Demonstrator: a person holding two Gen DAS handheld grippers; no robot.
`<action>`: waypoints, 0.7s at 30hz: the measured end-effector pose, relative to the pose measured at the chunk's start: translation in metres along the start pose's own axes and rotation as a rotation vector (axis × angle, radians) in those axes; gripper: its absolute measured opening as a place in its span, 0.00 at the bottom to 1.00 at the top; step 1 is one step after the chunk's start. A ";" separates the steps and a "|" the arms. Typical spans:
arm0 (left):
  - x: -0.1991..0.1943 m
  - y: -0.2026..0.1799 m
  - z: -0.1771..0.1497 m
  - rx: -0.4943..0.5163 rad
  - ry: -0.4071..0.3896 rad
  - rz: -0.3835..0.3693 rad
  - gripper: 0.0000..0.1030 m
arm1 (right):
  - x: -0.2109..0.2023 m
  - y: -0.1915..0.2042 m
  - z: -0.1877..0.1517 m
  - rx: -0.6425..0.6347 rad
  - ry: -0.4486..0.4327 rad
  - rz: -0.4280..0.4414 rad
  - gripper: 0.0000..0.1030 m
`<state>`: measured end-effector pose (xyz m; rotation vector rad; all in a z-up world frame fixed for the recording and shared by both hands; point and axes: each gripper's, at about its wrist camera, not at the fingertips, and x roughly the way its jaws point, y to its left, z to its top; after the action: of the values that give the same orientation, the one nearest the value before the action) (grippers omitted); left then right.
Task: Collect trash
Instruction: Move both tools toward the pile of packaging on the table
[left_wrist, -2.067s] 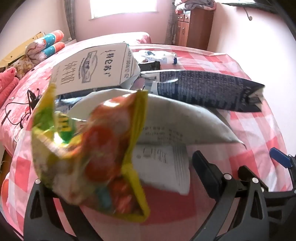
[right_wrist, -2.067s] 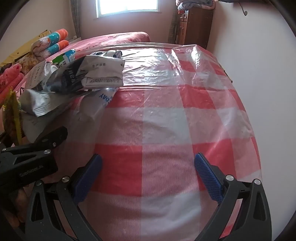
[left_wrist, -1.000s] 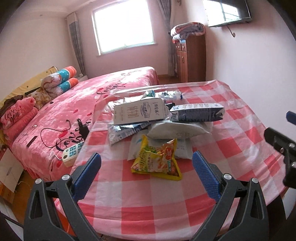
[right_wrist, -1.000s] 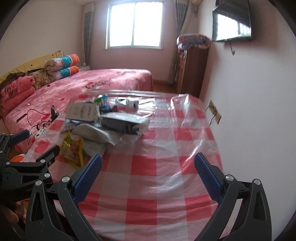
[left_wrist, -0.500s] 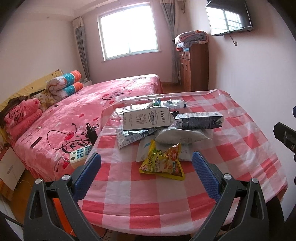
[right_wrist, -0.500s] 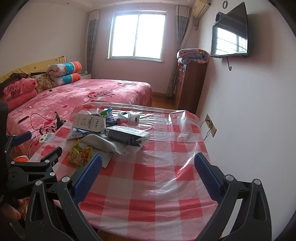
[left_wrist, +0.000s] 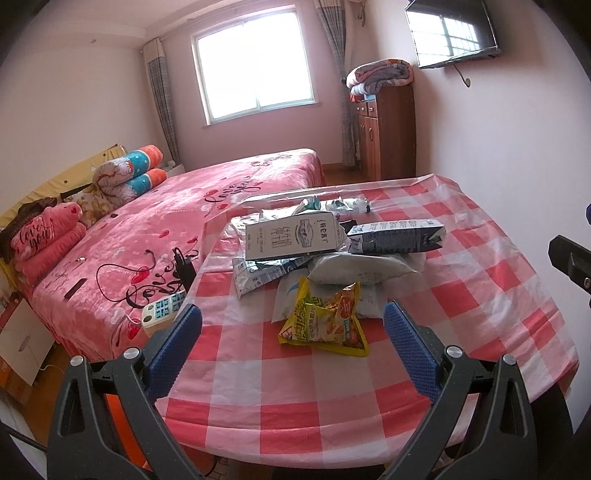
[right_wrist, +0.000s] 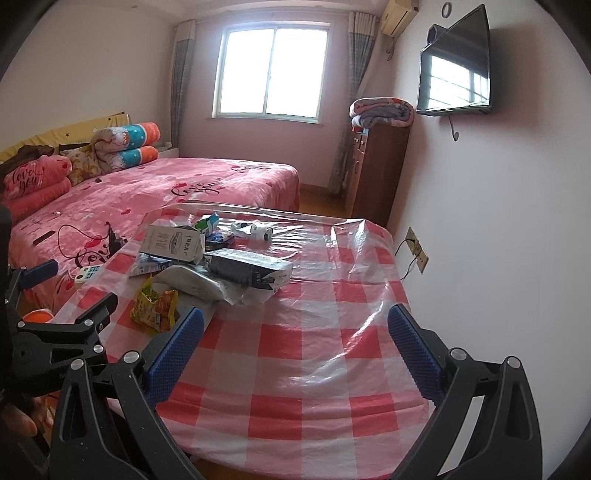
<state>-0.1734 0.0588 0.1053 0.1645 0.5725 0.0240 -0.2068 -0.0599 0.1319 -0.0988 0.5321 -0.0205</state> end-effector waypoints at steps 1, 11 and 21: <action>0.001 0.000 -0.001 0.001 0.003 0.001 0.96 | 0.001 0.000 0.000 -0.007 0.003 0.005 0.96; 0.016 0.001 -0.009 0.004 0.042 -0.019 0.96 | 0.023 -0.001 -0.017 -0.010 0.030 0.045 0.96; 0.046 0.003 -0.022 -0.028 0.110 -0.166 0.96 | 0.066 -0.025 -0.047 0.143 0.171 0.167 0.96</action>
<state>-0.1468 0.0679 0.0626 0.0886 0.6933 -0.1212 -0.1736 -0.0919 0.0613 0.0883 0.7061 0.0961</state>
